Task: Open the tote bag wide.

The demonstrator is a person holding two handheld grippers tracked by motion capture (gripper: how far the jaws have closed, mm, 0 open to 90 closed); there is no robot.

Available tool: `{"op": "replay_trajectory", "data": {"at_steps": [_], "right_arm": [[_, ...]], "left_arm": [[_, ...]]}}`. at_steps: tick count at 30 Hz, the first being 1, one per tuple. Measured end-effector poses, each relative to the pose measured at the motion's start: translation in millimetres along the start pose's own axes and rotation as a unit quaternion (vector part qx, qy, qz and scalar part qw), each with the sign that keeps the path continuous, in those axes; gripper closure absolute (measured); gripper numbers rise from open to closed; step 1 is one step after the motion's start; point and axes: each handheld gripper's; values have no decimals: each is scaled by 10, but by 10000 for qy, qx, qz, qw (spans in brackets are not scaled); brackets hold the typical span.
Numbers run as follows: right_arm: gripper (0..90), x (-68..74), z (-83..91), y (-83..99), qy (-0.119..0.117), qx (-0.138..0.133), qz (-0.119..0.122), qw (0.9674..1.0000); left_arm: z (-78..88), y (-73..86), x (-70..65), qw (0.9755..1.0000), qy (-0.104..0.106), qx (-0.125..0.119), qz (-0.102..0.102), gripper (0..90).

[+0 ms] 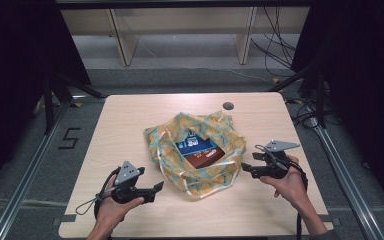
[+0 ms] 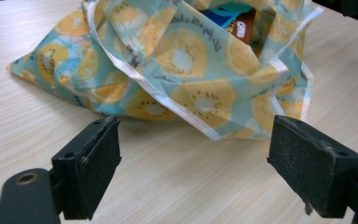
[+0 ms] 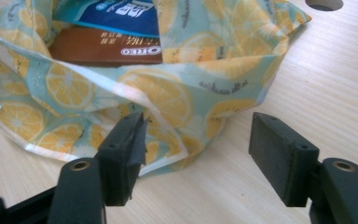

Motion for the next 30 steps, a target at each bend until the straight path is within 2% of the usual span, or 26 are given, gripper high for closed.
{"op": "replay_trajectory", "data": {"at_steps": [4,7,8,9,10,11,13,14,15,16,17,18,20,21,22,23,24,25,27,28,29,30], "right_arm": [[357,35,-12,44,-37,-9,45,10000],[354,62,-16,76,-6,-56,86,9999],[353,67,-3,80,-35,4,118,9999],[353,102,-5,98,-68,-57,-6,10000],[353,105,6,102,-125,-6,15,9999],[351,99,-1,132,-136,-74,94,9998],[351,100,0,143,-162,-76,105,9998],[350,134,6,164,-145,-34,-32,9999],[349,145,-3,186,-100,-49,-62,9999],[348,130,3,206,-136,-85,94,9998],[347,165,-9,232,-230,-137,-85,9996],[347,161,10,247,-170,-14,32,9998],[346,163,13,285,-163,34,130,9998],[343,192,15,311,-176,56,35,9998],[343,198,6,324,-80,72,36,9999],[343,185,15,334,-182,68,117,9997],[343,177,18,347,-26,115,238,9996],[343,187,22,358,-75,83,216,9997],[337,218,24,398,-99,136,165,9997],[336,224,19,410,-1,183,154,9997],[336,224,19,410,-1,183,154,9997],[336,236,23,422,-30,223,114,9997]], "left_arm": [[-21,81,-7,10000,52,49,-7,157],[-25,131,-4,10000,2,73,-29,157],[-19,145,-7,9999,-60,88,-18,158],[-17,154,5,9999,-48,105,-69,157],[-16,166,5,9999,-37,103,-45,157],[-10,182,1,9999,-58,114,-34,157],[-3,202,-3,9999,-58,138,-48,157],[0,212,-4,9999,-51,127,-84,157],[3,223,-12,9999,-46,113,-52,157],[10,234,-6,9999,-40,145,-84,157],[14,244,-7,9998,-37,156,-86,157],[16,255,-10,9998,-26,148,-89,157],[21,282,-22,9998,-50,176,-78,157],[18,291,-30,9998,-33,180,-59,157],[16,302,-36,9998,-2,194,-62,157],[16,308,-42,9998,-5,203,-81,157],[29,310,-30,9993,1,288,-217,157],[18,315,-44,9996,-7,199,-190,157],[15,333,-71,9997,-19,212,-93,157],[24,337,-80,9996,-43,256,-112,157],[20,345,-89,9996,-23,253,-143,157],[28,347,-100,9993,-28,262,-259,157]]}}
Point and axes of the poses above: each handheld gripper's, and its own axes: z roughly backward along the jaws, y roughly out of its underside, x roughly to its left, and after that the axes turned 8 degrees about -y, right-handed
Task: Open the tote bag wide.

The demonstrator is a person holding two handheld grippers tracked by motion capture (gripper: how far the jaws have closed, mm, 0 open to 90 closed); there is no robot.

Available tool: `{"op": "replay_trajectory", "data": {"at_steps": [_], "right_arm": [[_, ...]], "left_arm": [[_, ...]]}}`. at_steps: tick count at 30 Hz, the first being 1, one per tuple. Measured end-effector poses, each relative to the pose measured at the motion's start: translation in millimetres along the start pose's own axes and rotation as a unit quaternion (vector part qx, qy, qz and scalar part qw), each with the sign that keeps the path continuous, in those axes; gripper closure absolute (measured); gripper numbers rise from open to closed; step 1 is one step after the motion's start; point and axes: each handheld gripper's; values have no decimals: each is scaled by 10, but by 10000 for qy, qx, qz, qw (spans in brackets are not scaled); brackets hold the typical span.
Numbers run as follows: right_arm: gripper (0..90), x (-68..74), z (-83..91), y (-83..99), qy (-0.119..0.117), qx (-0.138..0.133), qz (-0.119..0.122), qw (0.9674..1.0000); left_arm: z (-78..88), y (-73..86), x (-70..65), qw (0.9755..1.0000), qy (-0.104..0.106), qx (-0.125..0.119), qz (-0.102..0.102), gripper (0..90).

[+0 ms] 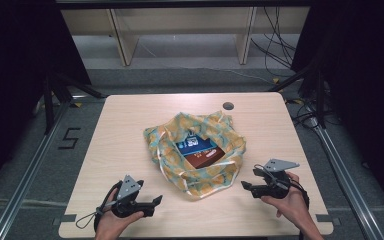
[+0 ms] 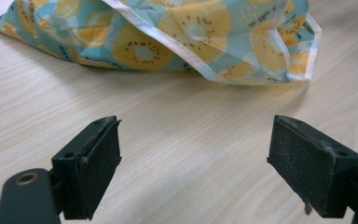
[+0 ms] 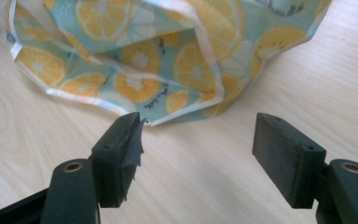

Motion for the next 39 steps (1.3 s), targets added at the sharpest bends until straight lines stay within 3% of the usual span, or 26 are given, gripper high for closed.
{"op": "replay_trajectory", "data": {"at_steps": [1,2,3,5,6,12,14,16,18,20,22,26,29,30,33,34,35,39], "right_arm": [[335,-18,6,10,3,-19,152,9999],[335,-7,12,20,-86,-29,133,9999],[333,17,15,37,1,8,27,10000],[331,22,32,70,-33,2,119,9999],[329,49,40,83,-70,70,-1,10000],[318,80,63,210,-42,191,187,9996],[317,105,85,251,-55,246,140,9996],[315,147,102,295,-123,266,24,9996],[309,150,118,356,-34,395,215,9990],[308,160,131,374,6,425,200,9989],[308,163,167,415,50,454,229,9987],[308,162,191,450,70,425,182,9989],[308,176,176,450,4,466,106,9989],[307,152,165,450,98,463,295,9984],[308,152,163,449,102,470,318,9983],[307,166,170,449,108,522,216,9983],[307,154,164,444,84,451,336,9984],[307,170,166,441,19,447,242,9987]], "left_arm": [[0,6,-29,10000,24,2,47,157],[13,8,-33,9999,18,81,-76,157],[17,10,-45,9999,14,92,-112,157],[11,19,-86,10000,9,13,-28,157],[11,27,-96,10000,-5,41,-44,157],[-4,49,-158,9999,46,74,-129,157],[2,50,-154,9996,53,138,-253,157],[-4,59,-182,9997,60,171,-191,156],[-13,66,-201,9996,83,170,-197,157],[-11,66,-201,9993,45,220,-286,156],[-15,68,-211,9997,63,164,-195,157],[-14,62,-189,9993,19,212,-323,156],[-22,67,-201,9994,70,216,-242,156],[-22,66,-200,9994,68,220,-250,156],[-24,67,-193,9995,67,218,-240,156],[-29,69,-196,9996,63,198,-201,156],[-29,69,-182,9993,11,249,-269,156],[-28,68,-180,9994,37,241,-251,156]]}}
Point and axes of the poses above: each handheld gripper's, and its own axes: z roughly backward along the jaws, y roughly out of its underside, x roughly to its left, and after that the axes turned 8 degrees about -y, right-handed
